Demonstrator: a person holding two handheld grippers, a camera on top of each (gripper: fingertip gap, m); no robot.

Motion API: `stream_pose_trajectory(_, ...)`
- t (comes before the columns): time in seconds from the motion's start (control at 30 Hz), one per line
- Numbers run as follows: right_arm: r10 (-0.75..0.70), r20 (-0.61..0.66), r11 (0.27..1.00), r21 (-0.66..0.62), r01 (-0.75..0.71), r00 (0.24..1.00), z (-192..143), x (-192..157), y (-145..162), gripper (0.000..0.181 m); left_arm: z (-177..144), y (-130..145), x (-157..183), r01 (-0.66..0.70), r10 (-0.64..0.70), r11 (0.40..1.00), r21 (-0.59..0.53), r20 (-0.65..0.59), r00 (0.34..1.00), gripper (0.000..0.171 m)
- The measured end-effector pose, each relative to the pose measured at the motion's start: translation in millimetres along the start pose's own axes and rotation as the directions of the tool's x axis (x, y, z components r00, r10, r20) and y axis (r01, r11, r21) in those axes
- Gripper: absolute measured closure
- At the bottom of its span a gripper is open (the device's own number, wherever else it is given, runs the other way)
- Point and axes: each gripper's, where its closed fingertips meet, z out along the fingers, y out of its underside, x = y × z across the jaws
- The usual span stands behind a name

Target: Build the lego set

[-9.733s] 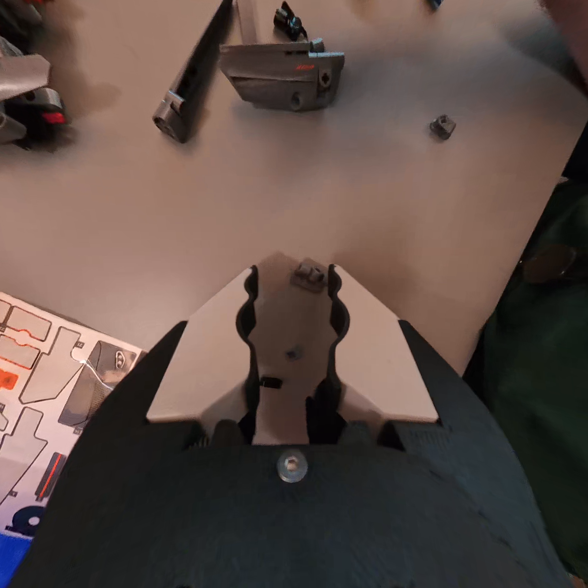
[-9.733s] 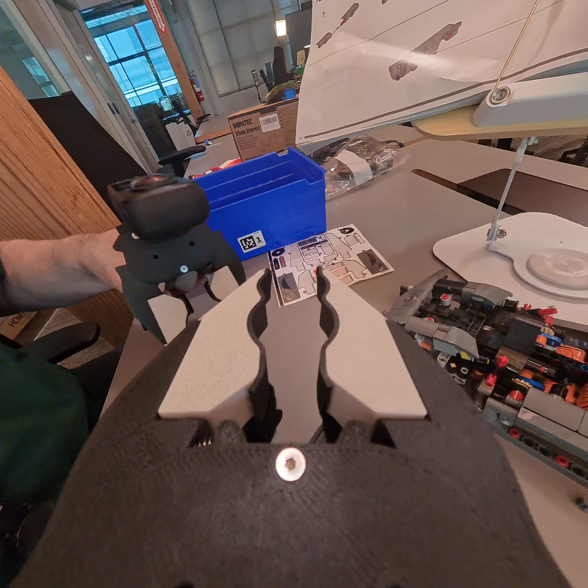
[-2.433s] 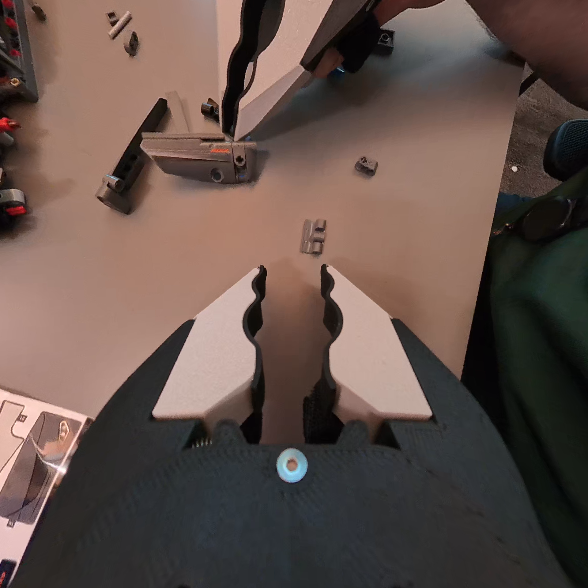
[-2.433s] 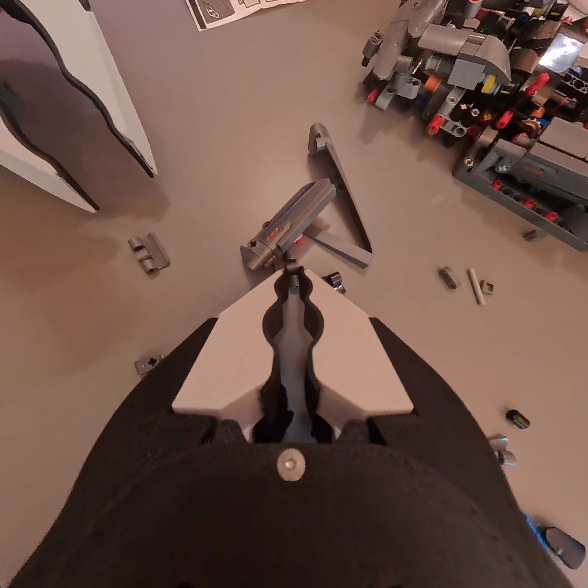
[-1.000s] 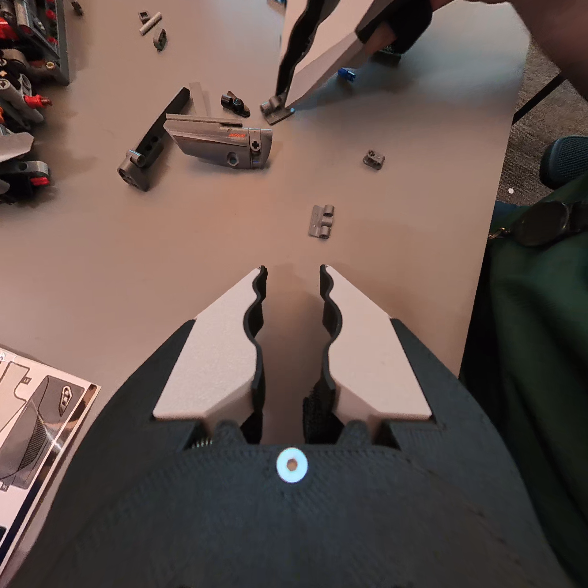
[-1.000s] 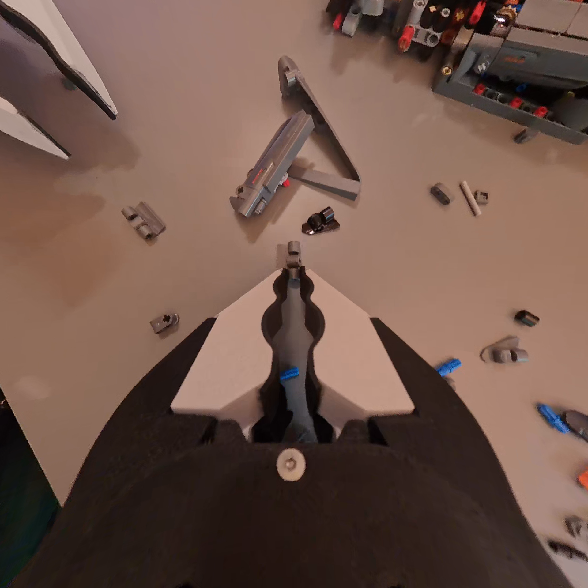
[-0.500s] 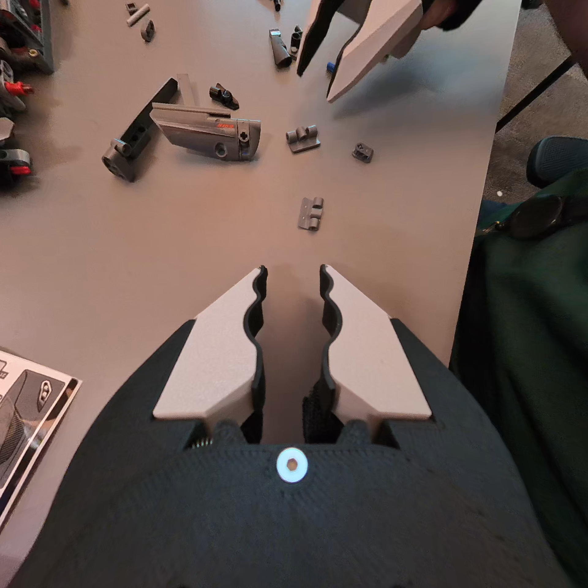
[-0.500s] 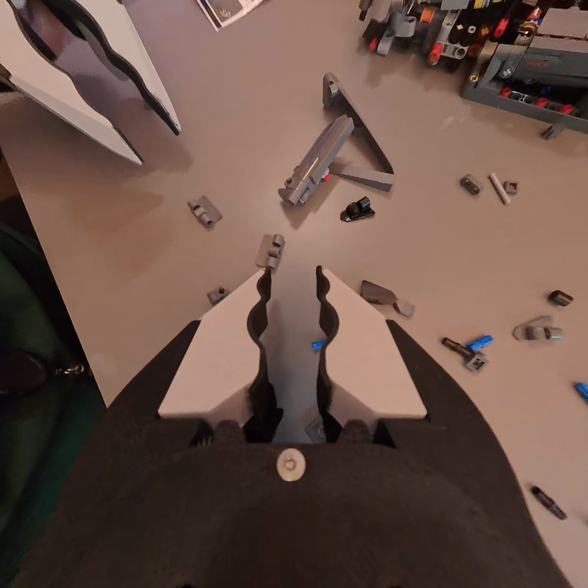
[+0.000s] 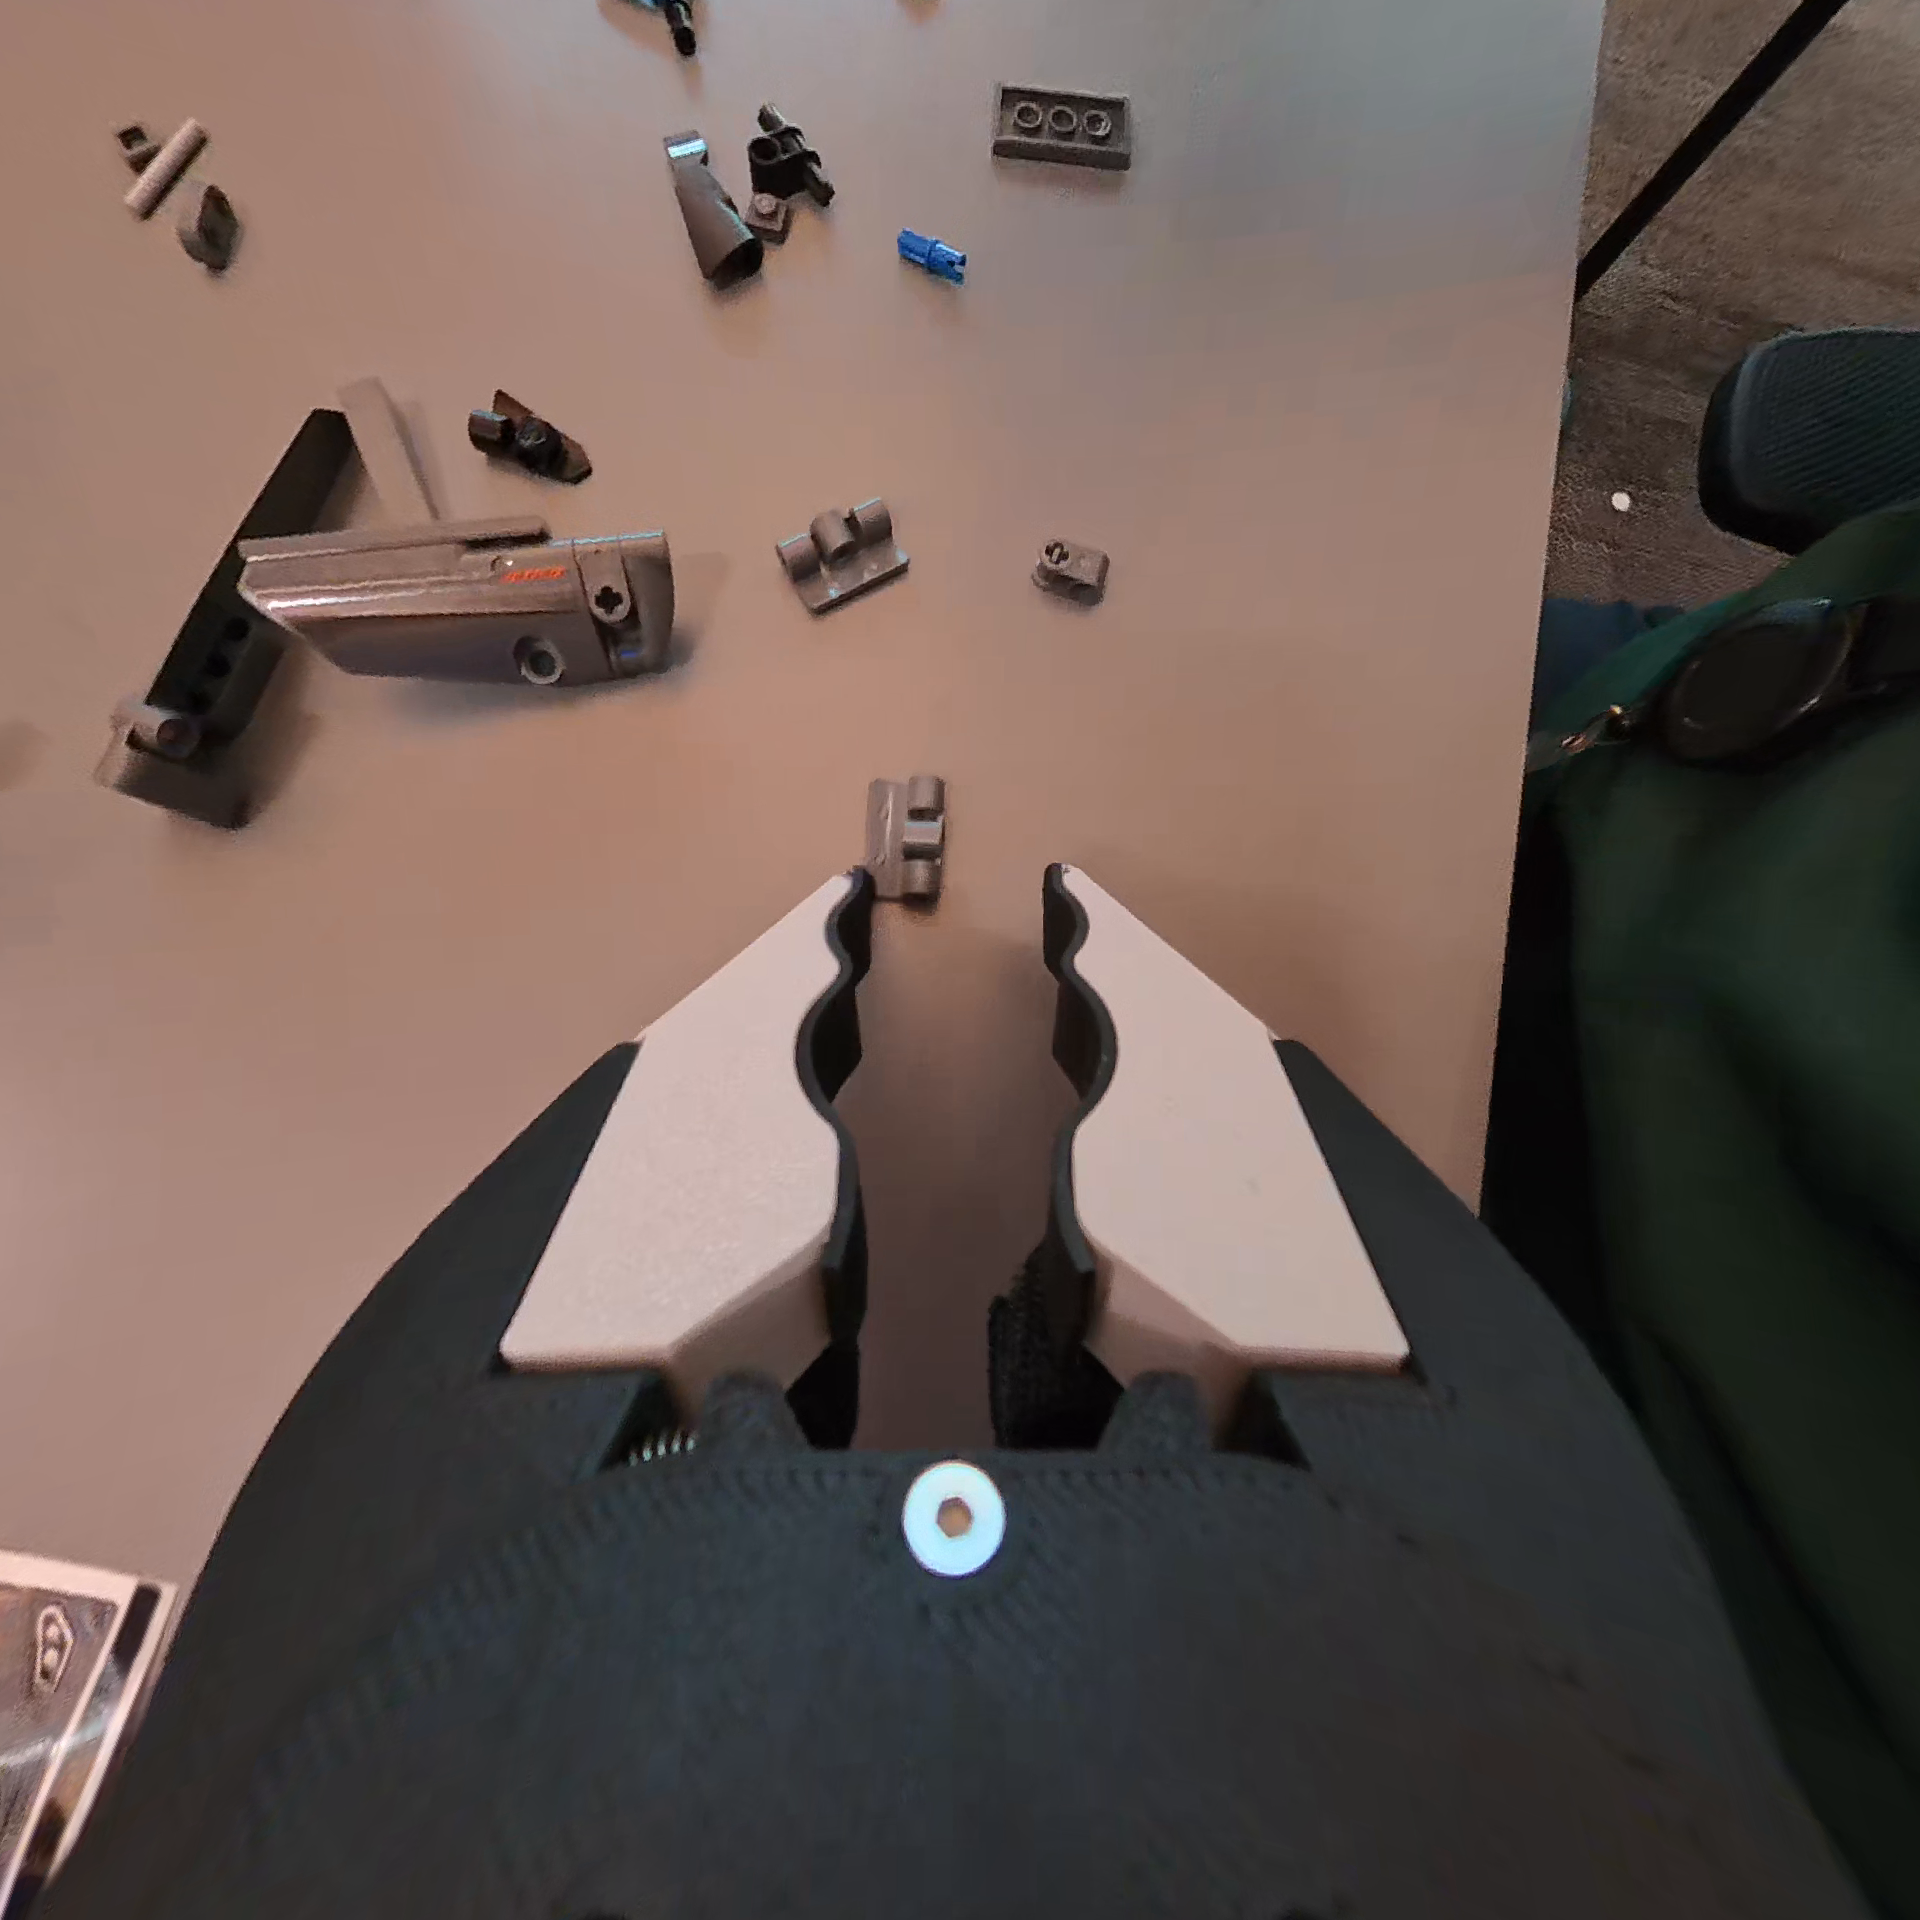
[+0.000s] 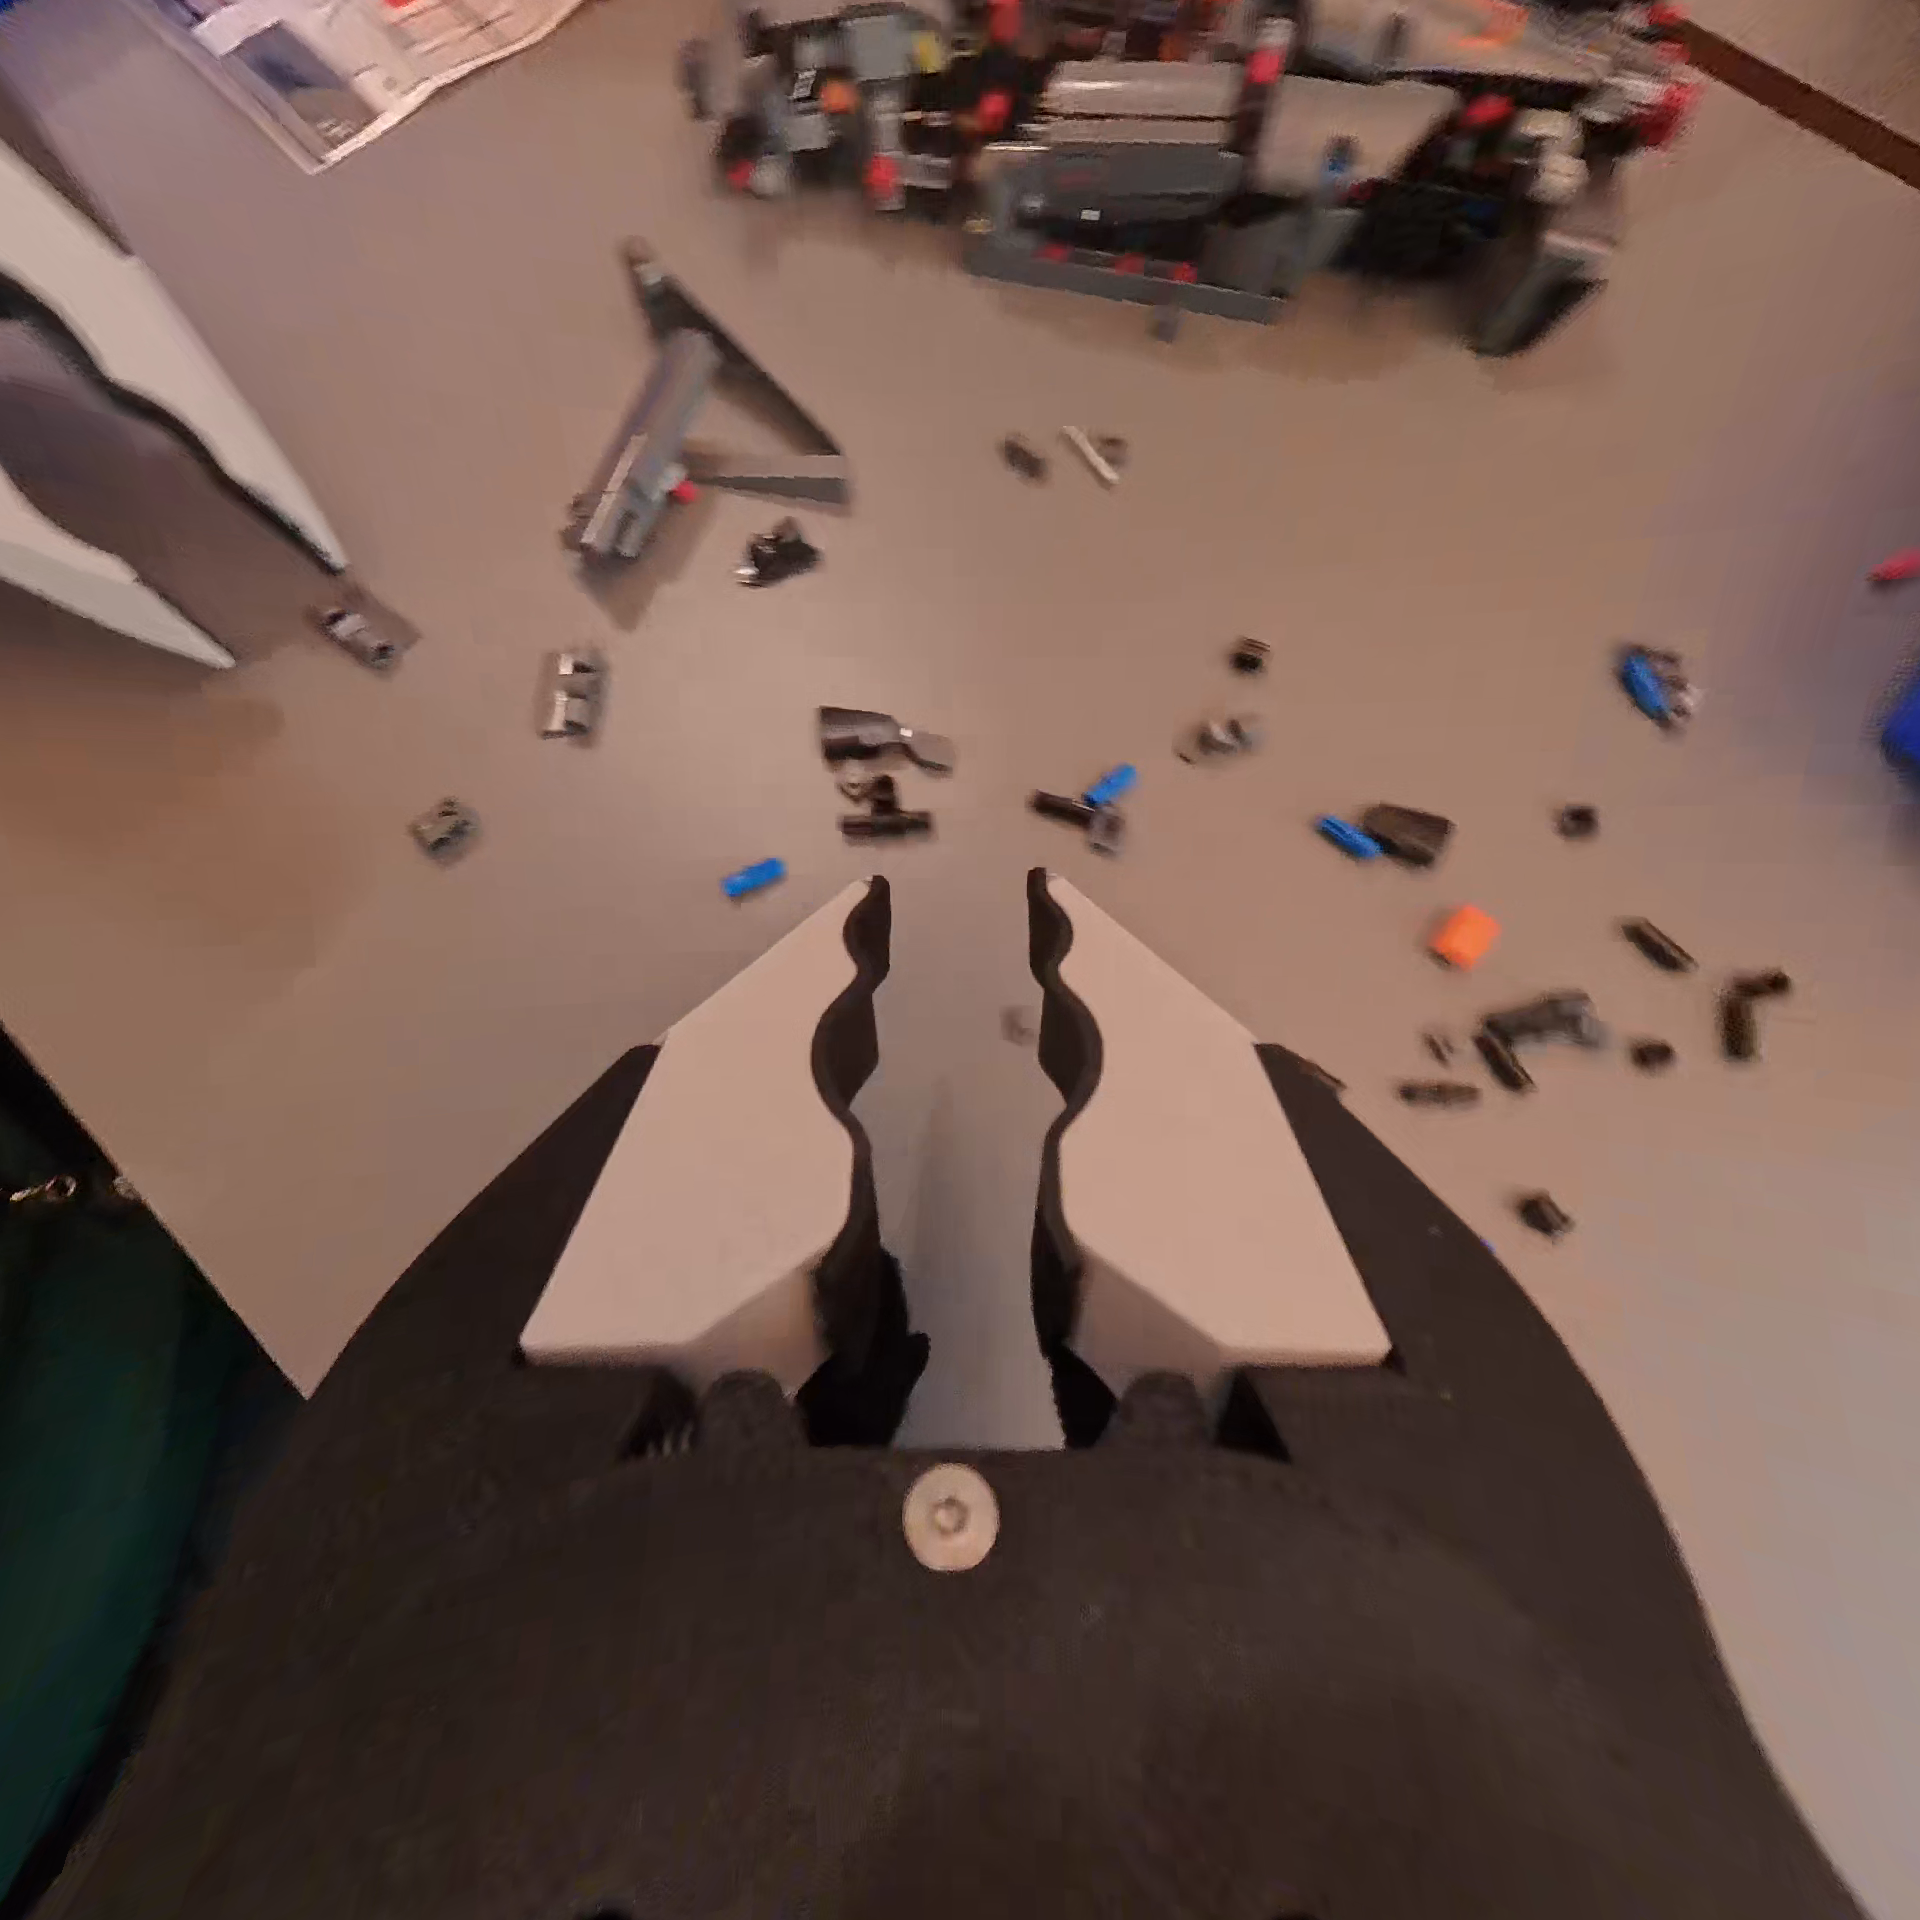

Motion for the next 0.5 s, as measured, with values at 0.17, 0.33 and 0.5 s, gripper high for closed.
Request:
stream_pose_trajectory(0.17,0.067,-0.106,0.998,-0.013,-0.069,0.992,-17,35,22,0.158,7,1,-2,-0.018,0.018,0.999,-0.035,0.008,1.0,0.142)
stream_pose_trajectory(0.33,0.106,-0.145,0.994,-0.001,-0.108,0.984,-32,54,34,0.16,8,1,0,-0.018,0.019,0.999,-0.035,0.007,1.0,0.149)
stream_pose_trajectory(0.5,0.021,-0.044,0.998,-0.062,-0.024,0.999,-20,42,45,0.161,8,1,0,-0.02,0.021,0.999,-0.038,0.012,1.0,0.154)
